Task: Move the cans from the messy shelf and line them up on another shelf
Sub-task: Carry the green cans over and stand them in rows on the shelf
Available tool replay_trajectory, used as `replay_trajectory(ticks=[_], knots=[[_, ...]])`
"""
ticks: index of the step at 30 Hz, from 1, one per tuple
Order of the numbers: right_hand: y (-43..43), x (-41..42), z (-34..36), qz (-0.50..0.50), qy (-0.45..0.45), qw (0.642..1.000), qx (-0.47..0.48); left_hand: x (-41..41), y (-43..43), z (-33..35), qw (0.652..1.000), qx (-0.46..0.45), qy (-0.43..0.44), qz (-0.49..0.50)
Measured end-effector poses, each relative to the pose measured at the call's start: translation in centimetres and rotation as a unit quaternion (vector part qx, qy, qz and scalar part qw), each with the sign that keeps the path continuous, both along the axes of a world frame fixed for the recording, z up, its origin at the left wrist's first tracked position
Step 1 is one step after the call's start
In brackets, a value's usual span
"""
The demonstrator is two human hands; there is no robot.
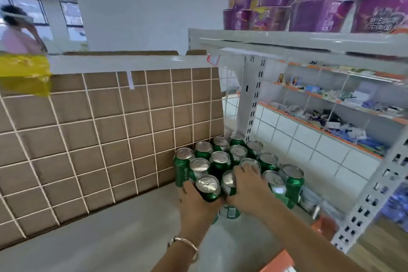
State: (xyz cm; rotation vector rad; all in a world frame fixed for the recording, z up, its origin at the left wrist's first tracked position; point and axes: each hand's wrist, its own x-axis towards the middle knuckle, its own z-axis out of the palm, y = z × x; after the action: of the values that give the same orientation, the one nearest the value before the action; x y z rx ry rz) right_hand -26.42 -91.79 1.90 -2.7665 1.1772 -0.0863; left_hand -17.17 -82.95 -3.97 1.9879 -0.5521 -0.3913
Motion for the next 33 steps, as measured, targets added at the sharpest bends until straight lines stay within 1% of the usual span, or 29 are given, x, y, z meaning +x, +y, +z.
replay_trajectory(ticks=[1, 3, 5, 8, 13, 17, 20, 23, 26, 29, 33], knots=[[-0.8, 0.2, 0.3, 0.025, 0.032, 0.999, -0.027, -0.4, -0.6, -0.3, 1.000, -0.003, -0.015, 0.020], [-2.1, 0.6, 1.0, 0.072, 0.076, 0.991, -0.079, -1.1, -1.5, -0.6, 0.998, -0.009, -0.017, 0.054], [-3.2, 0.8, 1.4, 0.105, 0.093, 0.985, -0.098, -1.3, -2.2, -0.7, 0.997, -0.004, -0.007, 0.079], [-4.5, 0.9, 1.4, 0.144, 0.104, 0.978, -0.110, -1.2, -2.5, -1.0, 0.996, 0.014, 0.003, 0.083], [-7.3, -0.3, 0.5, 0.170, 0.084, 0.978, -0.085, -1.8, -3.8, -1.9, 0.996, -0.024, 0.054, 0.071], [-9.0, -1.0, 0.0, 0.163, 0.053, 0.985, -0.035, -3.3, -5.0, -2.1, 0.990, -0.054, 0.088, 0.100], [-9.0, -1.2, -0.6, 0.158, 0.006, 0.987, -0.020, -3.6, -5.6, -2.4, 0.988, -0.094, 0.023, 0.123], [-9.1, -1.3, -1.1, 0.159, -0.017, 0.987, -0.019, -3.7, -5.8, -2.6, 0.984, -0.097, -0.038, 0.141], [-9.3, -1.3, -1.2, 0.159, -0.028, 0.987, -0.010, -3.8, -5.8, -2.4, 0.987, -0.074, -0.036, 0.134], [-9.3, -1.4, -1.1, 0.159, -0.030, 0.987, -0.007, -3.4, -5.6, -2.6, 0.991, -0.040, -0.056, 0.118], [-9.2, -1.4, -0.9, 0.156, -0.020, 0.987, -0.019, -3.5, -5.3, -1.6, 0.995, 0.021, -0.039, 0.086]])
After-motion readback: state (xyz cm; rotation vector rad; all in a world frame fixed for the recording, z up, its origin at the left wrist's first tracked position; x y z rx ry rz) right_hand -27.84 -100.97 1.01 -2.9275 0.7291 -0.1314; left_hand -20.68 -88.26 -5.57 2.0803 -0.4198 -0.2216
